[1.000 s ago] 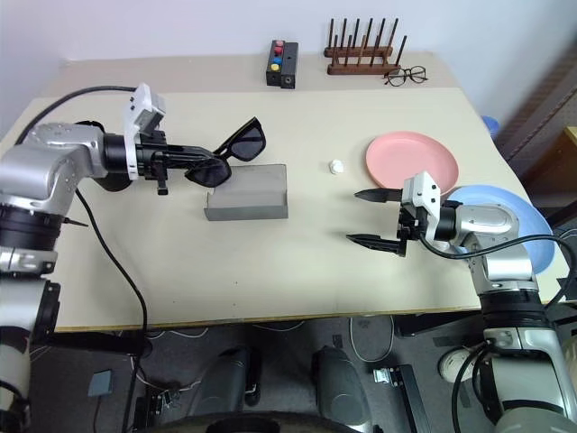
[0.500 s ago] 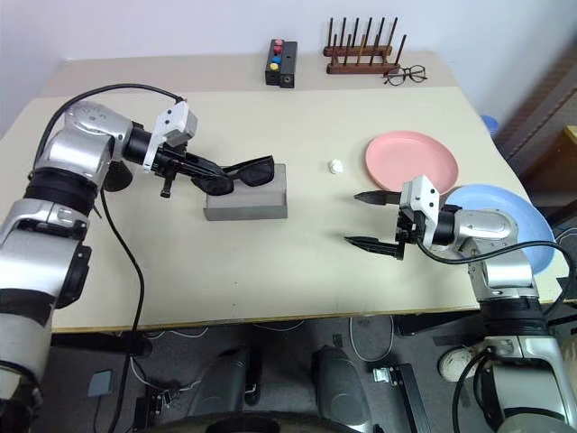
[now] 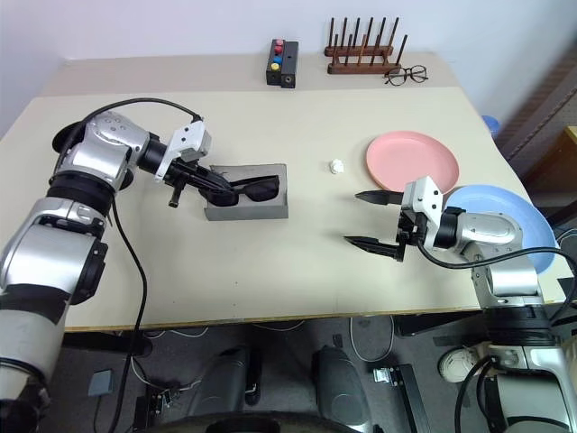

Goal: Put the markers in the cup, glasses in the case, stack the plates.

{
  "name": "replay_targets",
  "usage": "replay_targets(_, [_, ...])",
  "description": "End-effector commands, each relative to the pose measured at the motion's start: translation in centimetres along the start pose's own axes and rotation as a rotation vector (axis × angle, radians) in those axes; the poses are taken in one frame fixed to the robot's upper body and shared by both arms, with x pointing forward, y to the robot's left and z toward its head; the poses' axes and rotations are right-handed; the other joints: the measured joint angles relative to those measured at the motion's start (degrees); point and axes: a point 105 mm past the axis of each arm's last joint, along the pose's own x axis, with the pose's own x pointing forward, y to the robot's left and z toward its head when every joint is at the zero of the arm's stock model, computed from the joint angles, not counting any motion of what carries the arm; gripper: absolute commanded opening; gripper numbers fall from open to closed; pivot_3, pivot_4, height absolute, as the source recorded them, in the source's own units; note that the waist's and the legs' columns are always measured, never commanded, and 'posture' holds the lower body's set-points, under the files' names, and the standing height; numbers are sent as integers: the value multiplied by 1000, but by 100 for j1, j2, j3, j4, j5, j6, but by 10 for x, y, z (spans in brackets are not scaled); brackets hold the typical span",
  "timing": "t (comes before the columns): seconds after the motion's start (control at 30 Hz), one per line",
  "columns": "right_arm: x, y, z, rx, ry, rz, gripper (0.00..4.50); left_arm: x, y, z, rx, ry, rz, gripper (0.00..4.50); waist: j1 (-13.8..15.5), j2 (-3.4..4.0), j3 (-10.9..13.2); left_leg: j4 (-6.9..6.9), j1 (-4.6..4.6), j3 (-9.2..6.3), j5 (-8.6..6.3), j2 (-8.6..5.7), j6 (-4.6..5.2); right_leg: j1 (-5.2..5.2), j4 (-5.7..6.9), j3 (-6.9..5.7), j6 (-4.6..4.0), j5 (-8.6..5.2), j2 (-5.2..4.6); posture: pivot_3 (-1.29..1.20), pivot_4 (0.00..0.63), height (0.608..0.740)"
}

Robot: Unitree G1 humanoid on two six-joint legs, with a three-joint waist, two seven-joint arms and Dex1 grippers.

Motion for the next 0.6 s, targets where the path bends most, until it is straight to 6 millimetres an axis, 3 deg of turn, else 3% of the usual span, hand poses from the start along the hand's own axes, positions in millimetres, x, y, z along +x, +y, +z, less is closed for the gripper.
replay_targets(0.03, [-5, -3, 15, -42, -28, -15, 4500, -1, 0, 4, 29, -23, 8, 41, 2, 0, 0, 0, 0, 0, 0, 0, 0, 0, 0, 0, 0, 0, 0, 0, 150, 740])
replay_targets(0.23, [-5, -4, 17, -46, -26, -17, 4500, 0, -3, 2, 22, -24, -6, 41, 1, 0, 0, 0, 0, -1, 0, 0, 0, 0, 0, 0, 0, 0, 0, 0, 150, 740])
replay_targets(0.33, [-5, -4, 18, -47, -26, -17, 4500, -1, -3, 1, 17, -19, -12, 902, 1, 0, 0, 0, 0, -1, 0, 0, 0, 0, 0, 0, 0, 0, 0, 0, 150, 740])
replay_targets(0.53, [-4, -5, 19, -48, -27, -21, 4500, -2, 2, 4, 39, -29, 35, 3767, 3, 0, 0, 1, 0, -1, 0, 0, 0, 0, 0, 0, 1, 0, 0, 0, 150, 740])
replay_targets(0.6, [-3, -7, 20, -51, -34, -33, 4500, -5, 6, 7, 47, -45, 67, 3767, 3, 0, 0, 1, 0, -1, 0, 0, 0, 0, 0, 0, 1, 0, 0, 0, 150, 740])
